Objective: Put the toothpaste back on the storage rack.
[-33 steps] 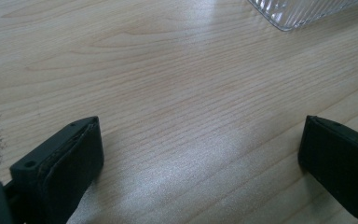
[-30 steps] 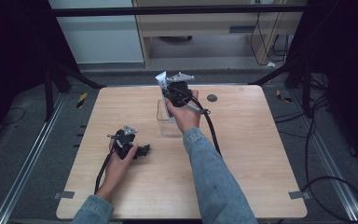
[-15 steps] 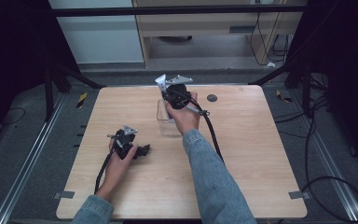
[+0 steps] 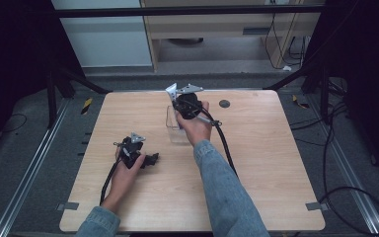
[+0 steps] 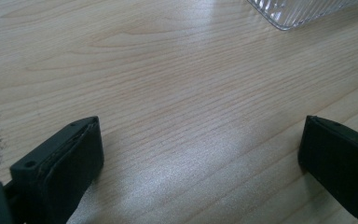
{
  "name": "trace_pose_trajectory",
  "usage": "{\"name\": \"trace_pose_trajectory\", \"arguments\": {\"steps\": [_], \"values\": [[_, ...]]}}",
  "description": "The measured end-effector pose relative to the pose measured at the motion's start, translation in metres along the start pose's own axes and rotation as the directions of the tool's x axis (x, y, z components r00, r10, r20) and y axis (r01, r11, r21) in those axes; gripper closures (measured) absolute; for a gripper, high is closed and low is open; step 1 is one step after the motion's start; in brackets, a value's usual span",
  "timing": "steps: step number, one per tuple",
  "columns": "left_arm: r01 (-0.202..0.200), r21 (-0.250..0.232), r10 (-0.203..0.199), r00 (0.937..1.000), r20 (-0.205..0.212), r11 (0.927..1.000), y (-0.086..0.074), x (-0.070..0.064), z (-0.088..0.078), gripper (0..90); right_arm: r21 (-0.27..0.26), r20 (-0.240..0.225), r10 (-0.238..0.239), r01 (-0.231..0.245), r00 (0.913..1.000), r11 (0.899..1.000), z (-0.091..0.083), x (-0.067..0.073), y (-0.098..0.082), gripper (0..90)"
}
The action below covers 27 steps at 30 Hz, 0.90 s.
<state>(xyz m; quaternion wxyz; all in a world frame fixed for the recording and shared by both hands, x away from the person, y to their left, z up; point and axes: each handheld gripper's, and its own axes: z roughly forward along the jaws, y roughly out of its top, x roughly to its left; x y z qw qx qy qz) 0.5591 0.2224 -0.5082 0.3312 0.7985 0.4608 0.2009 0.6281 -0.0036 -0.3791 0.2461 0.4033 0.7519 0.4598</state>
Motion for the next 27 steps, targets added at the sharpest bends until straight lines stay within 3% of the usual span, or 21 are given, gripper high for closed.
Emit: {"name": "trace_pose_trajectory", "arguments": {"steps": [27], "values": [[-0.003, 0.003, 0.003, 1.0, 0.0, 1.0, 0.0, 0.0, 0.0, 0.0, 0.044, 0.002, -0.006, 0.006, 1.0, 0.999, 0.007, 0.001, -0.011, 80.5]]}}
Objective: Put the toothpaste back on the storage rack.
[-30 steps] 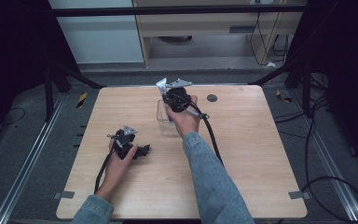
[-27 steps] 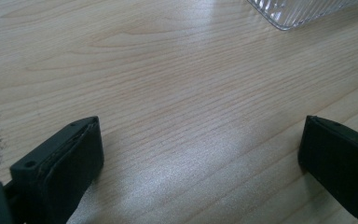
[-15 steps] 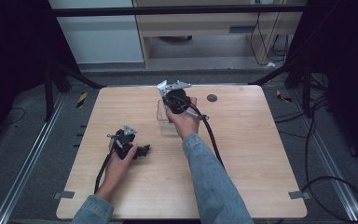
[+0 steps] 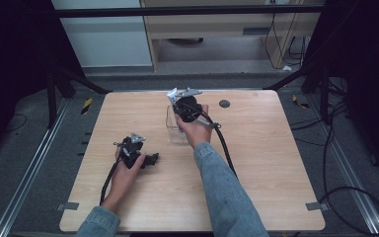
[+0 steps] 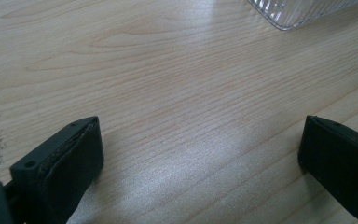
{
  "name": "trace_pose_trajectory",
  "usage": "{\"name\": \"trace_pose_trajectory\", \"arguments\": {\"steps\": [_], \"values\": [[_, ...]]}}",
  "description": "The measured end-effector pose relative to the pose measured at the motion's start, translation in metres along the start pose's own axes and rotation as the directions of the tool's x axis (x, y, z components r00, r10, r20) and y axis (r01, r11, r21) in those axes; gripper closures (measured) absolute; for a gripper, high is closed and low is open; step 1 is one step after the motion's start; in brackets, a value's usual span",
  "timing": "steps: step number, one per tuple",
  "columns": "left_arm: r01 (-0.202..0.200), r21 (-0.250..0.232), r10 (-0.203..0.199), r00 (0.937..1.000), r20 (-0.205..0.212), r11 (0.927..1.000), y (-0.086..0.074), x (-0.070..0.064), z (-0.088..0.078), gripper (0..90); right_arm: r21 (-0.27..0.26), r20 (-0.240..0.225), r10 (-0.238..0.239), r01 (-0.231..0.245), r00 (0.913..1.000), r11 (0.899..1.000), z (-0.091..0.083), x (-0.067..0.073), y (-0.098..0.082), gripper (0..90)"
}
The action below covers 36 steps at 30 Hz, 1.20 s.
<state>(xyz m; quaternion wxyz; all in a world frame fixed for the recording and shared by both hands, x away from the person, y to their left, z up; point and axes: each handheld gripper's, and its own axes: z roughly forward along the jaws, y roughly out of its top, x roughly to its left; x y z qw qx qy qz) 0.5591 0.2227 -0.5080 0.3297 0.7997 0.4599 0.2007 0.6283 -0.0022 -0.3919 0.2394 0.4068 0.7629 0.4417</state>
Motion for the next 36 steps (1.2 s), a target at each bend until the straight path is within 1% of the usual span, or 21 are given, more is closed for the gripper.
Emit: {"name": "trace_pose_trajectory", "arguments": {"steps": [14, 16, 20, 27, 28, 36], "values": [[-0.003, 0.002, 0.003, 1.0, 0.0, 1.0, 0.0, 0.0, 0.0, 0.0, 0.037, 0.003, 0.002, -0.002, 1.0, 0.999, 0.002, -0.004, -0.001, 80.5], [0.0, 0.0, 0.0, 1.0, 0.0, 1.0, 0.0, 0.0, 0.0, 0.0, 0.051, 0.004, -0.004, 0.004, 1.0, 0.999, 0.003, -0.004, -0.001, 80.5], [-0.003, 0.002, 0.003, 1.0, 0.0, 1.0, 0.0, 0.0, 0.0, 0.0, 0.063, 0.003, 0.001, -0.001, 1.0, 0.998, 0.005, -0.004, -0.002, 80.4], [0.003, -0.003, -0.003, 1.0, 0.0, 1.0, 0.0, 0.0, 0.0, 0.0, 0.067, -0.004, -0.004, 0.004, 1.0, 0.998, 0.008, -0.003, -0.001, 80.1], [0.0, 0.0, 0.0, 1.0, 0.0, 1.0, 0.0, 0.0, 0.0, 0.0, 0.071, -0.007, -0.003, 0.004, 1.0, 0.997, 0.009, -0.003, 0.0, 80.0], [0.003, -0.003, -0.003, 1.0, 0.0, 1.0, 0.0, 0.0, 0.0, 0.0, 0.081, -0.001, -0.014, 0.014, 0.9999, 0.997, 0.015, -0.001, 0.003, 79.9]]}}
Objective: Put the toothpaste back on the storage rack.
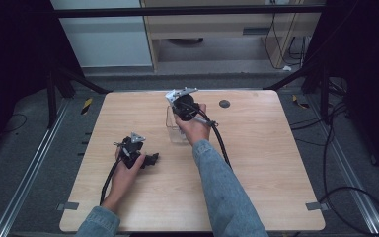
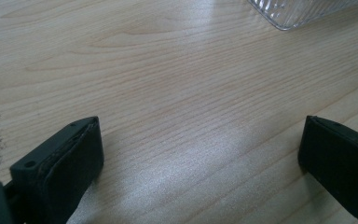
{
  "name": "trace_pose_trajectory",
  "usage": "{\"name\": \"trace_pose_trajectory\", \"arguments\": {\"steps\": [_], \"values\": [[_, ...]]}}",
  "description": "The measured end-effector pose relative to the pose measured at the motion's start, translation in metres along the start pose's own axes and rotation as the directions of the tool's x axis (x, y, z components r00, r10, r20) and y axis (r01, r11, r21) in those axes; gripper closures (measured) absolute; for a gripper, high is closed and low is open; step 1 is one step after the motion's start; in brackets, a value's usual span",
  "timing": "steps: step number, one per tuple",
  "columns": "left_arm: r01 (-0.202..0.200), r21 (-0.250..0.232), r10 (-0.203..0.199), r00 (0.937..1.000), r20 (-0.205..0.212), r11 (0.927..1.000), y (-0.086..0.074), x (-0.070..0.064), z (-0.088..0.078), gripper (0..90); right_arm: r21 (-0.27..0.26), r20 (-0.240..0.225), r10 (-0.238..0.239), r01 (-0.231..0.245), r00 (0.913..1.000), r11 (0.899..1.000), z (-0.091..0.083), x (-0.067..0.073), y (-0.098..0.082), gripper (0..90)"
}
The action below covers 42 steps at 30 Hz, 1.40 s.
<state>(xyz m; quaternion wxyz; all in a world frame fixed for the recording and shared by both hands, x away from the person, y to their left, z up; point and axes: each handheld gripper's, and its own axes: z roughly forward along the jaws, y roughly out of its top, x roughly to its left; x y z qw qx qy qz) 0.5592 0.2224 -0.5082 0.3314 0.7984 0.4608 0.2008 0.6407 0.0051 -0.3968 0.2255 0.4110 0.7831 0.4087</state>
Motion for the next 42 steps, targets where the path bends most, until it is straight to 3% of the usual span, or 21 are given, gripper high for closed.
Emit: {"name": "trace_pose_trajectory", "arguments": {"steps": [23, 42], "values": [[-0.003, 0.004, 0.003, 1.0, 0.0, 1.0, 0.0, 0.0, 0.0, 0.0, 0.018, 0.012, -0.024, 0.023, 0.9996, 1.0, 0.012, 0.01, 0.005, 79.2], [0.0, 0.001, 0.0, 1.0, 0.0, 1.0, 0.0, 0.0, 0.0, 0.0, 0.022, 0.01, -0.021, 0.021, 0.9997, 1.0, 0.011, 0.01, 0.006, 75.2]]}}
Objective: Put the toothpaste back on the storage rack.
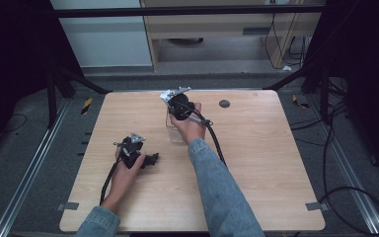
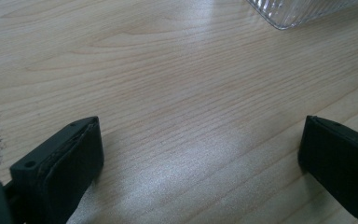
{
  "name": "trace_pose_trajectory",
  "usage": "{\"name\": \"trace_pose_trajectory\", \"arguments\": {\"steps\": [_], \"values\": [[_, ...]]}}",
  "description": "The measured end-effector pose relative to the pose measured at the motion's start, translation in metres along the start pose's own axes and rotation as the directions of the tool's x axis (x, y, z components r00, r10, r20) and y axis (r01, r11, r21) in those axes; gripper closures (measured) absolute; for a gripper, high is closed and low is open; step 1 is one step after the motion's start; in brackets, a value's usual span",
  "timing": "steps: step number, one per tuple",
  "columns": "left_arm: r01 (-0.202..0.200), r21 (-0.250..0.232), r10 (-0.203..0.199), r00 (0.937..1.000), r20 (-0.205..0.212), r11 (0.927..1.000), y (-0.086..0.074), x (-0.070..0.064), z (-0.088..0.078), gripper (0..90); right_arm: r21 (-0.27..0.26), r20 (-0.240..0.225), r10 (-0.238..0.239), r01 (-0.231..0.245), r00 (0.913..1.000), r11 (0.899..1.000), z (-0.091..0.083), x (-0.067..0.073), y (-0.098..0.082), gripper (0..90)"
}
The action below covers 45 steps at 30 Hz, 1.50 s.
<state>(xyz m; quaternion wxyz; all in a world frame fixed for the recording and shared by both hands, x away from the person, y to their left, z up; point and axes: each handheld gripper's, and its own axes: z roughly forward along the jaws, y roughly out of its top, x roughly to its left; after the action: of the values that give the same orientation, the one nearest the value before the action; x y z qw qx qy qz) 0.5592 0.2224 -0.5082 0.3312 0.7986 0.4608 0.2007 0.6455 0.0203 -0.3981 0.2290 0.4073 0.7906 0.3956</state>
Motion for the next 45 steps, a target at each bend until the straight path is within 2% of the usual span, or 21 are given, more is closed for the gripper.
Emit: {"name": "trace_pose_trajectory", "arguments": {"steps": [5, 8, 17, 24, 37, 40, 45], "values": [[0.0, 0.0, 0.0, 1.0, 0.0, 1.0, 0.0, 0.0, 0.0, 0.0, 0.0, 0.004, -0.014, 0.014, 0.9999, 1.0, -0.002, -0.001, 0.001, 73.1], [-0.001, 0.0, 0.001, 1.0, -0.001, 1.0, 0.0, 0.0, 0.0, 0.0, 0.0, 0.005, -0.006, 0.006, 1.0, 1.0, -0.004, -0.002, 0.001, 70.6], [-0.007, 0.004, 0.007, 1.0, 0.0, 1.0, 0.0, 0.0, 0.0, 0.0, -0.005, 0.007, -0.029, 0.029, 0.9995, 1.0, -0.019, -0.004, 0.004, 66.7], [-0.002, 0.0, 0.002, 1.0, 0.0, 1.0, 0.0, 0.0, 0.0, 0.0, -0.004, 0.002, -0.02, 0.02, 0.9998, 1.0, -0.027, -0.005, 0.003, 61.8], [-0.005, 0.002, 0.005, 1.0, -0.001, 1.0, 0.0, 0.0, 0.0, 0.0, -0.011, -0.048, 0.015, -0.015, 0.9987, 1.0, -0.052, -0.012, 0.004, 51.2], [-0.002, 0.0, 0.002, 1.0, 0.0, 1.0, 0.0, 0.0, 0.0, 0.0, -0.004, -0.052, 0.008, -0.008, 0.9986, 1.0, -0.055, -0.013, 0.004, 48.6], [-0.002, 0.0, 0.002, 1.0, 0.0, 1.0, 0.0, 0.0, 0.0, 0.0, -0.019, -0.07, 0.023, -0.024, 0.9973, 1.0, -0.061, -0.014, 0.003, 40.9]]}}
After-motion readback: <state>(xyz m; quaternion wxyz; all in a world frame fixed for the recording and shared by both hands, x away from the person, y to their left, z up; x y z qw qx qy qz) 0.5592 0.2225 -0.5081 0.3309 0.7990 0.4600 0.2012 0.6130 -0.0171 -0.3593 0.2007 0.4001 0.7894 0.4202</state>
